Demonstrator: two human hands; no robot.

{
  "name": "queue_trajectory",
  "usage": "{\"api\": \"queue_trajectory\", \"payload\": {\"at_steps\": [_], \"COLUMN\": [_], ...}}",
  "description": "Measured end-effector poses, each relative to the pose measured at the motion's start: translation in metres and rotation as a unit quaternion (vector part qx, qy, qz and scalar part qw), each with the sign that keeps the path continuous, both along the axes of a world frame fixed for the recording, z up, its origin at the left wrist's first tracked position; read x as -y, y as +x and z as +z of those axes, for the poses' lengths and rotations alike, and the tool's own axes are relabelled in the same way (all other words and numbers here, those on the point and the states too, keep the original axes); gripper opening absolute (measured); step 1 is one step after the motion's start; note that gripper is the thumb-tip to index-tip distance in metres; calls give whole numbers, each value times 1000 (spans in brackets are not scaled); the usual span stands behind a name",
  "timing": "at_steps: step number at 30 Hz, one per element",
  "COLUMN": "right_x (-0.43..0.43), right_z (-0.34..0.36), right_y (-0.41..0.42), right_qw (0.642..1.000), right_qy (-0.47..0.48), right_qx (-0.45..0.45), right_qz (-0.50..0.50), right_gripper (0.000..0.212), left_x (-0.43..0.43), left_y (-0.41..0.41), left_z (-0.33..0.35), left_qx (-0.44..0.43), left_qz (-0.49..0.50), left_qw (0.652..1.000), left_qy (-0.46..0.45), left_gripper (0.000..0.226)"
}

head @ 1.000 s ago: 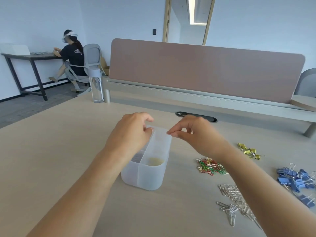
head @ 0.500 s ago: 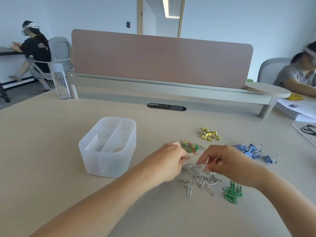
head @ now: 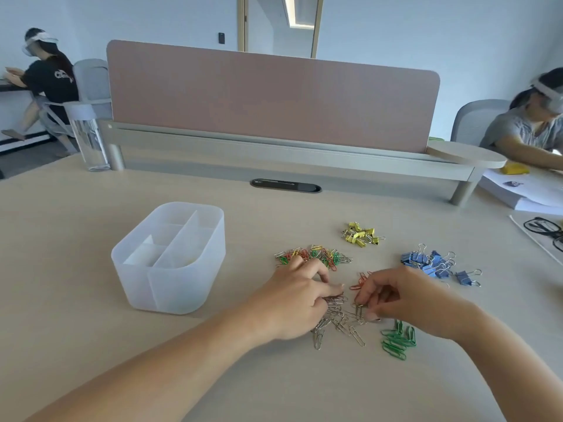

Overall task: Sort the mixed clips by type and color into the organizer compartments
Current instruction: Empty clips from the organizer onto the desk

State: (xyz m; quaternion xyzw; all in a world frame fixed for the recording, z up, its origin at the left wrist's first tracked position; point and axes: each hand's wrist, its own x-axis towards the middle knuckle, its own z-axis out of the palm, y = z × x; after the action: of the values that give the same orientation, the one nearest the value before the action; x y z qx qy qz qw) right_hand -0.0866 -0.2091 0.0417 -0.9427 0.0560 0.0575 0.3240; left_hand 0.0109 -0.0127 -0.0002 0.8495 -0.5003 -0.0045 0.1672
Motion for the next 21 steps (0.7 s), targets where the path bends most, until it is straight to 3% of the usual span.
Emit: {"api": "queue_trajectory", "payload": {"at_steps": [6, 9, 17, 21], "right_x": [-25, -14, -3, -23], "right_z": [-8, -2, 1, -10], "right_y": [0, -3, -10, -3], "right_qw": [998, 996, 999, 998], "right_qy": [-16, 5, 40, 29], "right_qx": [54, 86, -27, 24], "right_qz": [33, -3, 25, 42], "right_gripper": [17, 22, 20, 15], "left_x": [-12, -17, -28, -30], "left_y": [-1, 1, 15, 18], "left_z": [4, 6, 12, 12], "left_qx": [-81, -121, -155, -135], "left_qz": [-23, -7, 56, 54], "left_qw": [996, 992, 986, 988], "left_qy": [-21, -36, 15, 54], "left_gripper": [48, 49, 47, 48]}}
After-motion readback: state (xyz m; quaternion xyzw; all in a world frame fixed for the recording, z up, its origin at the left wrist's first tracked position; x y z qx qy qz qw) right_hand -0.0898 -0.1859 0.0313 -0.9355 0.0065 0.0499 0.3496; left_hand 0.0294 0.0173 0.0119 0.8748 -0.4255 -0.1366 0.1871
